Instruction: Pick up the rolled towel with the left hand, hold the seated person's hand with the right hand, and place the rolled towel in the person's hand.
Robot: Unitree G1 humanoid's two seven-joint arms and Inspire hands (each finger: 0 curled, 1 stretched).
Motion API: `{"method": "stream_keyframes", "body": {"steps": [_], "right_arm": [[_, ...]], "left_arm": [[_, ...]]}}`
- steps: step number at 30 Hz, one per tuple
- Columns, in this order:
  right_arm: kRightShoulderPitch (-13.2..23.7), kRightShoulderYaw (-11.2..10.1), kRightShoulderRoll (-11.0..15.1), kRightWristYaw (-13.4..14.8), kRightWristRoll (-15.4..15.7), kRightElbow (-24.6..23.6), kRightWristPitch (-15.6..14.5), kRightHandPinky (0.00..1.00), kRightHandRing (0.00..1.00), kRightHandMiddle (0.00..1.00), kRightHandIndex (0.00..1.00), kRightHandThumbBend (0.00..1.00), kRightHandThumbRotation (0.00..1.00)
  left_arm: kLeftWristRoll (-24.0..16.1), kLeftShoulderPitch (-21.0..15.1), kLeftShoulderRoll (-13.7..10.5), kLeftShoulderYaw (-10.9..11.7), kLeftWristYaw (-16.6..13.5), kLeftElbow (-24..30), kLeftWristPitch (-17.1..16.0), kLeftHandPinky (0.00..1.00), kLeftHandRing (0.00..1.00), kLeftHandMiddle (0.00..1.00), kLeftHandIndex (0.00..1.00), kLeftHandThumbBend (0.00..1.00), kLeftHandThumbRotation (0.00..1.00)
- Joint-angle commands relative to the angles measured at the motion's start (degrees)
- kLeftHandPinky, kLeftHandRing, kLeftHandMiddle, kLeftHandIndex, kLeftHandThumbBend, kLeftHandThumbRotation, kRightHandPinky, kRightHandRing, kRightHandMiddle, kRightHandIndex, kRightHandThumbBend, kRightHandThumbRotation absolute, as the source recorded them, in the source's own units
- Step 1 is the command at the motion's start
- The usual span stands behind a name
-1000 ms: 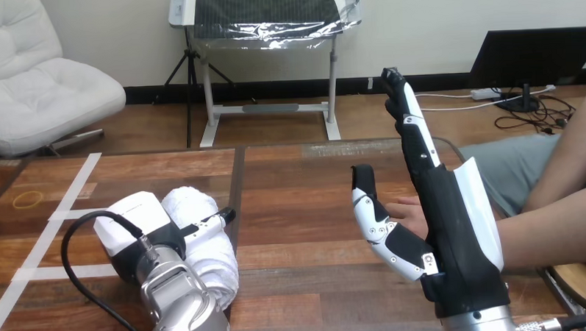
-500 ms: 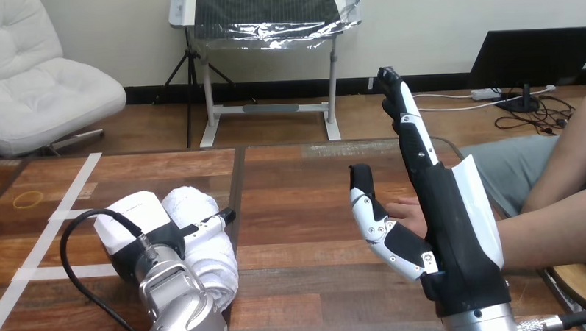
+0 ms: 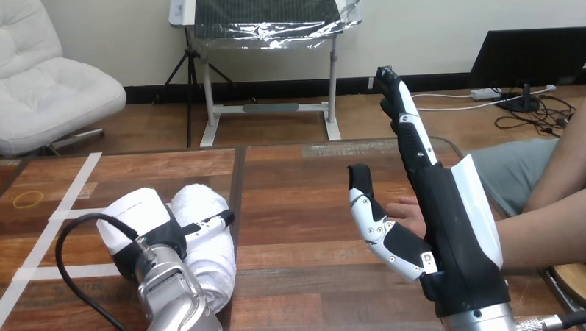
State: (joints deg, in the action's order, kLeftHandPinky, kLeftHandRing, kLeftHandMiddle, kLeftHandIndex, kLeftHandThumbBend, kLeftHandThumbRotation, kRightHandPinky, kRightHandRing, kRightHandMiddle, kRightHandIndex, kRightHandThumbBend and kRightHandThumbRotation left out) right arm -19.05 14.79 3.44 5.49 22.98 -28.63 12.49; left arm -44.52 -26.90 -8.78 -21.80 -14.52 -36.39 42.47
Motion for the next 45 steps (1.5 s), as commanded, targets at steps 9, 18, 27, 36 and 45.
{"method": "stream_keyframes", "body": {"steps": [9, 18, 27, 36, 45], "right_arm": [[1.5, -0.6, -0.7, -0.15, -0.09, -2.72, -0.44, 1.0, 1.0, 1.0, 1.0, 0.0, 0.0], [1.61, -0.69, -0.63, -0.08, -0.77, -2.21, 0.18, 1.0, 1.0, 1.0, 1.0, 0.0, 0.0], [1.46, -0.6, -0.73, -0.14, -0.91, -2.3, -0.09, 1.0, 1.0, 1.0, 1.0, 0.0, 0.0], [1.4, -0.61, -0.81, 0.27, -0.34, -2.15, 0.04, 1.0, 1.0, 1.0, 1.0, 0.0, 0.0], [1.48, -0.64, -0.77, 0.17, -0.72, -2.01, 0.24, 1.0, 1.0, 1.0, 1.0, 0.0, 0.0]], "left_arm": [[2.89, 3.35, 0.99, 0.66, -4.6, 0.51, -3.64, 0.14, 0.19, 0.29, 0.49, 0.67, 0.14], [4.04, 4.05, 1.2, 1.42, -8.38, 0.24, -6.79, 0.14, 0.19, 0.29, 0.48, 0.67, 0.15], [5.17, 4.89, 1.29, 2.2, -11.98, 0.07, -10.35, 0.14, 0.19, 0.29, 0.48, 0.68, 0.14], [6.0, 5.88, 1.15, 3.03, -14.91, 0.12, -14.22, 0.13, 0.18, 0.28, 0.47, 0.68, 0.13], [6.3, 6.26, 0.92, 2.95, -16.25, 0.01, -15.66, 0.13, 0.19, 0.28, 0.48, 0.67, 0.14]]}}
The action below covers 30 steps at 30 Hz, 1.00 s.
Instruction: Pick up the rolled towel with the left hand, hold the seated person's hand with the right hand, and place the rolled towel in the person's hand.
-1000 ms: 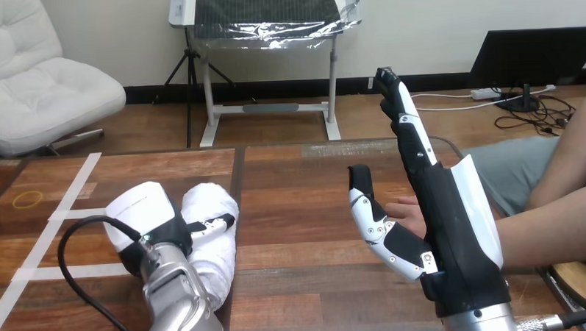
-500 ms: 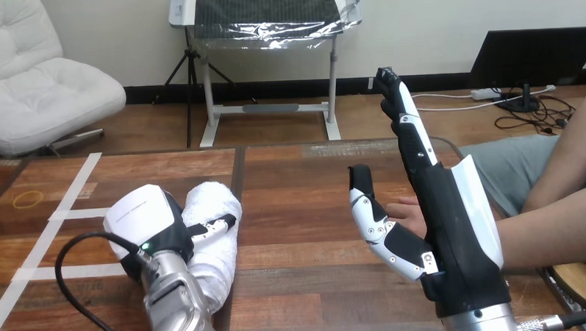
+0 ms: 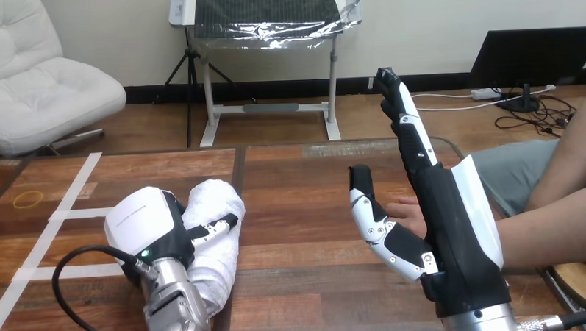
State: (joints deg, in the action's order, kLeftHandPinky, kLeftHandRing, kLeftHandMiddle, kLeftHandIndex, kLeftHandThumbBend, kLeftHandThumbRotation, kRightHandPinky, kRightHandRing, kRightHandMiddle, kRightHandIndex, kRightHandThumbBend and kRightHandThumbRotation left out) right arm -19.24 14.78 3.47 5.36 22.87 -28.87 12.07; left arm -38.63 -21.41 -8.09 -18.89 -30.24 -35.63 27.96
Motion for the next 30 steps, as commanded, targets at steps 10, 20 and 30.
{"method": "stream_keyframes", "body": {"steps": [10, 20, 30], "right_arm": [[1.92, -0.66, -0.87, 0.5, -0.9, -1.24, 1.12, 1.0, 1.0, 1.0, 1.0, 0.0, 0.0], [1.88, -0.66, -0.94, 0.51, -0.98, -1.19, 0.93, 1.0, 1.0, 1.0, 1.0, 0.0, 0.0], [2.03, -0.77, -0.96, 0.74, -0.64, -1.04, 0.85, 1.0, 1.0, 1.0, 1.0, 0.0, 0.0]], "left_arm": [[0.7, 1.33, 0.01, 0.52, -2.88, -1.05, -4.49, 0.14, 0.19, 0.29, 0.48, 0.67, 0.14], [2.92, 3.23, -0.56, 2.47, -6.13, 0.15, -13.85, 0.17, 0.23, 0.33, 0.49, 0.65, 0.1], [23.78, 7.31, 1.79, 12.0, 2.01, 1.37, -45.24, 0.26, 0.32, 0.39, 0.48, 0.65, 0.1]]}}
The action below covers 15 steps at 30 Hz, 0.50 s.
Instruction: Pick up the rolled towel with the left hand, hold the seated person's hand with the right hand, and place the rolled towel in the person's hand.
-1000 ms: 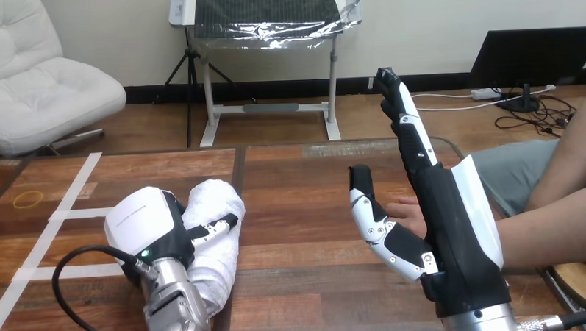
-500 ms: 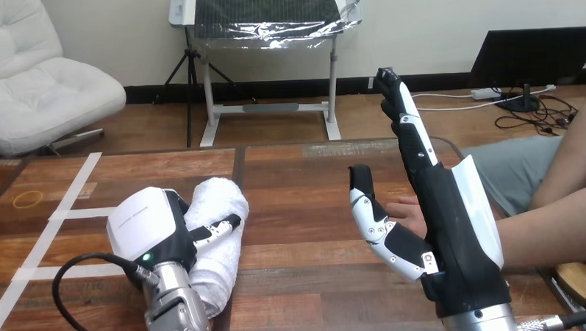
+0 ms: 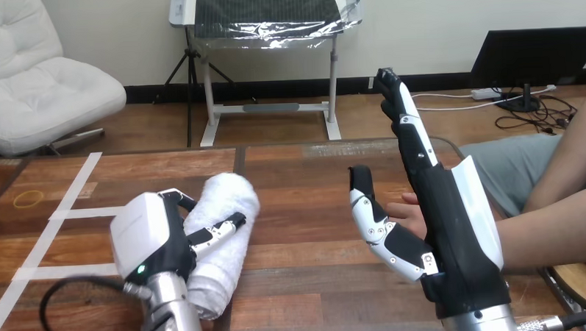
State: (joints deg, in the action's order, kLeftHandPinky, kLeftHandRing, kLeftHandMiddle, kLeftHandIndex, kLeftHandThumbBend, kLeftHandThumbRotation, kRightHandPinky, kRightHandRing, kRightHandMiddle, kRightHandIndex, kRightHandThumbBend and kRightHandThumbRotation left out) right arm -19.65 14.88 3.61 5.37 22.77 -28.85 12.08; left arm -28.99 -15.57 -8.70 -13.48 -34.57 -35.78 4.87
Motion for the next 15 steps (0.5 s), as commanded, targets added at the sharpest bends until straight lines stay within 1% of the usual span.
{"method": "stream_keyframes", "body": {"steps": [1, 2, 3, 4, 5, 6, 7, 8, 9, 10, 11, 12, 14, 15], "right_arm": [[2.47, -0.9, -1.08, 0.77, -0.5, -1.03, 0.86, 1.0, 1.0, 1.0, 1.0, 0.0, 0.0], [2.52, -0.92, -1.07, 0.8, -0.47, -0.98, 0.87, 1.0, 1.0, 1.0, 1.0, 0.0, 0.0], [2.57, -0.96, -1.06, 0.83, -0.53, -0.88, 0.98, 1.0, 1.0, 1.0, 1.0, 0.0, 0.0], [2.6, -0.97, -1.05, 0.86, -0.59, -0.81, 1.06, 1.0, 1.0, 1.0, 1.0, 0.0, 0.0], [2.62, -0.98, -1.05, 0.87, -0.64, -0.77, 1.11, 1.0, 1.0, 1.0, 1.0, 0.0, 0.0], [2.69, -1.02, -1.02, 0.95, -0.62, -0.65, 1.3, 1.0, 1.0, 1.0, 1.0, 0.0, 0.0], [2.74, -1.05, -1.0, 1.01, -0.59, -0.56, 1.42, 1.0, 1.0, 1.0, 1.0, 0.0, 0.0], [2.78, -1.07, -0.98, 1.05, -0.57, -0.51, 1.5, 1.0, 1.0, 1.0, 1.0, 0.0, 0.0], [2.81, -1.1, -0.95, 1.1, -0.5, -0.46, 1.58, 1.0, 1.0, 1.0, 1.0, 0.0, 0.0], [2.85, -1.12, -0.93, 1.13, -0.46, -0.42, 1.61, 1.0, 1.0, 1.0, 1.0, 0.0, 0.0], [2.87, -1.13, -0.9, 1.15, -0.44, -0.38, 1.63, 1.0, 1.0, 1.0, 1.0, 0.0, 0.0], [2.91, -1.17, -0.87, 1.18, -0.51, -0.3, 1.73, 1.0, 1.0, 1.0, 1.0, 0.0, 0.0], [2.98, -1.22, -0.81, 1.21, -0.62, -0.18, 1.83, 1.0, 1.0, 1.0, 1.0, 0.0, 0.0], [2.96, -1.23, -0.83, 1.23, -0.61, -0.22, 1.74, 1.0, 1.0, 1.0, 1.0, 0.0, 0.0]], "left_arm": [[17.14, 1.84, 2.98, 7.63, 8.92, 1.88, -24.42, 0.27, 0.33, 0.4, 0.47, 0.67, 0.12], [19.18, 2.04, 3.36, 8.33, 10.68, 2.01, -26.06, 0.28, 0.34, 0.4, 0.47, 0.68, 0.13], [24.07, 2.44, 4.63, 9.96, 14.91, 2.96, -27.75, 0.28, 0.34, 0.4, 0.47, 0.68, 0.14], [27.07, 2.64, 5.41, 10.91, 17.5, 3.48, -28.61, 0.28, 0.34, 0.41, 0.47, 0.7, 0.14], [29.15, 2.76, 5.92, 11.55, 19.3, 3.75, -29.3, 0.29, 0.35, 0.41, 0.47, 0.72, 0.14], [33.59, 3.1, 7.06, 12.79, 23.23, 5.04, -29.42, 0.29, 0.35, 0.41, 0.47, 0.73, 0.14], [36.29, 3.28, 7.69, 13.48, 25.65, 5.75, -29.45, 0.29, 0.35, 0.41, 0.47, 0.75, 0.14], [38.19, 3.39, 8.1, 13.94, 27.36, 6.16, -29.56, 0.3, 0.35, 0.41, 0.47, 0.76, 0.14], [41.63, 3.73, 8.96, 14.7, 30.18, 7.68, -28.82, 0.3, 0.35, 0.41, 0.47, 0.78, 0.14], [43.64, 3.91, 9.42, 15.11, 31.83, 8.52, -28.38, 0.3, 0.35, 0.4, 0.47, 0.8, 0.13], [45.08, 4.02, 9.72, 15.4, 33.02, 9.02, -28.13, 0.3, 0.35, 0.4, 0.47, 0.81, 0.12], [47.41, 4.26, 10.28, 15.8, 34.95, 10.12, -27.68, 0.3, 0.35, 0.4, 0.47, 0.82, 0.12], [49.78, 4.43, 10.74, 16.2, 37.03, 10.93, -27.45, 0.3, 0.35, 0.4, 0.47, 0.84, 0.11], [52.24, 4.58, 11.35, 16.69, 39.12, 11.9, -26.86, 0.3, 0.35, 0.4, 0.47, 0.84, 0.11]]}}
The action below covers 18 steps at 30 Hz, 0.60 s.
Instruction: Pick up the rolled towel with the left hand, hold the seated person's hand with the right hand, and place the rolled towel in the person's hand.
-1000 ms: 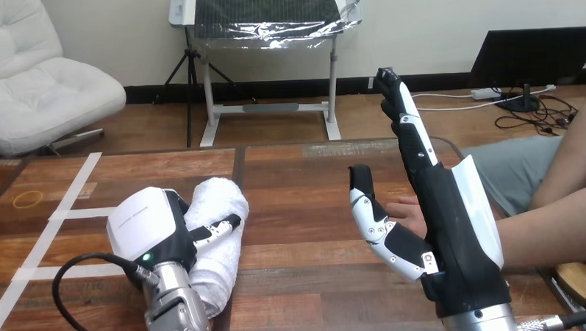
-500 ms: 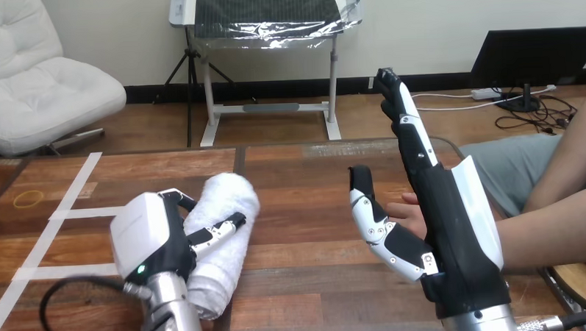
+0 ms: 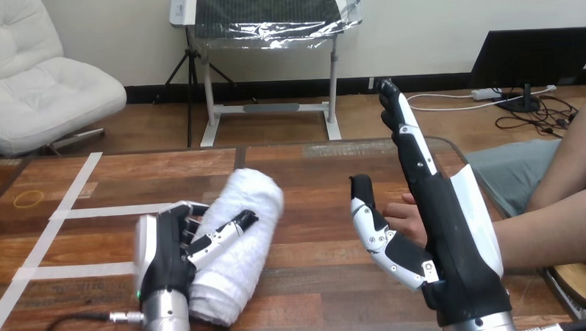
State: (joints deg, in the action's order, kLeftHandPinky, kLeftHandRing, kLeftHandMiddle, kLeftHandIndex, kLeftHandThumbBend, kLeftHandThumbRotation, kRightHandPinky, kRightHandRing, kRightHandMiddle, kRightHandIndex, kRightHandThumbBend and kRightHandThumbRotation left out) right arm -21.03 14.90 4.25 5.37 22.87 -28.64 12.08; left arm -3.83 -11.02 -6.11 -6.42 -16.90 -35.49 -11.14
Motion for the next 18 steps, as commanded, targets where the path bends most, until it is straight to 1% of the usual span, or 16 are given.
{"method": "stream_keyframes", "body": {"steps": [1, 2, 3, 4, 6, 8, 11, 14, 17, 18], "right_arm": [[4.32, -1.24, -1.49, 1.25, -0.69, -0.47, 1.65, 1.0, 1.0, 1.0, 1.0, 0.0, 0.0], [4.33, -1.25, -1.49, 1.26, -0.68, -0.48, 1.59, 1.0, 1.0, 1.0, 1.0, 0.0, 0.0], [4.34, -1.27, -1.49, 1.3, -0.67, -0.47, 1.6, 1.0, 1.0, 1.0, 1.0, 0.0, 0.0], [4.36, -1.28, -1.48, 1.33, -0.67, -0.45, 1.64, 1.0, 1.0, 1.0, 1.0, 0.0, 0.0], [4.35, -1.31, -1.52, 1.41, -0.51, -0.51, 1.51, 1.0, 1.0, 1.0, 1.0, 0.0, 0.0], [4.33, -1.32, -1.57, 1.47, -0.31, -0.6, 1.31, 1.0, 1.0, 1.0, 1.0, 0.0, 0.0], [4.28, -1.34, -1.67, 1.49, -0.5, -0.59, 1.3, 1.0, 1.0, 1.0, 1.0, 0.0, 0.0], [4.28, -1.36, -1.78, 1.57, -0.41, -0.63, 1.14, 1.0, 1.0, 1.0, 1.0, 0.0, 0.0], [4.14, -1.38, -1.97, 1.72, -0.01, -0.85, 0.64, 1.0, 1.0, 1.0, 1.0, 0.0, 0.0], [4.15, -1.46, -1.94, 1.68, -0.02, -0.89, 0.57, 1.0, 1.0, 1.0, 1.0, 0.0, 0.0]], "left_arm": [[28.7, 0.11, 9.14, 9.98, 22.87, 12.13, -10.48, 0.31, 0.35, 0.4, 0.47, 0.85, 0.1], [29.84, 0.13, 9.39, 10.25, 23.92, 12.42, -10.25, 0.31, 0.35, 0.4, 0.47, 0.85, 0.1], [31.81, 0.15, 9.8, 10.61, 25.9, 13.05, -9.84, 0.31, 0.35, 0.4, 0.48, 0.85, 0.09], [33.01, 0.14, 9.99, 10.81, 27.18, 13.35, -9.65, 0.31, 0.35, 0.4, 0.48, 0.85, 0.08], [34.71, 0.18, 10.23, 10.93, 29.22, 13.98, -9.54, 0.31, 0.35, 0.4, 0.48, 0.85, 0.07], [35.47, 0.23, 10.31, 10.93, 30.43, 14.34, -9.64, 0.31, 0.35, 0.4, 0.48, 0.85, 0.06], [36.94, 0.41, 10.78, 10.99, 31.25, 15.73, -8.78, 0.31, 0.35, 0.4, 0.48, 0.84, 0.06], [39.08, 0.65, 11.38, 11.3, 32.81, 17.16, -7.59, 0.31, 0.35, 0.4, 0.47, 0.84, 0.05], [40.72, 0.84, 11.65, 11.43, 34.58, 18.25, -6.75, 0.31, 0.35, 0.4, 0.47, 0.84, 0.05], [42.13, 0.96, 11.88, 11.59, 35.76, 19.23, -5.76, 0.31, 0.35, 0.4, 0.48, 0.83, 0.04]]}}
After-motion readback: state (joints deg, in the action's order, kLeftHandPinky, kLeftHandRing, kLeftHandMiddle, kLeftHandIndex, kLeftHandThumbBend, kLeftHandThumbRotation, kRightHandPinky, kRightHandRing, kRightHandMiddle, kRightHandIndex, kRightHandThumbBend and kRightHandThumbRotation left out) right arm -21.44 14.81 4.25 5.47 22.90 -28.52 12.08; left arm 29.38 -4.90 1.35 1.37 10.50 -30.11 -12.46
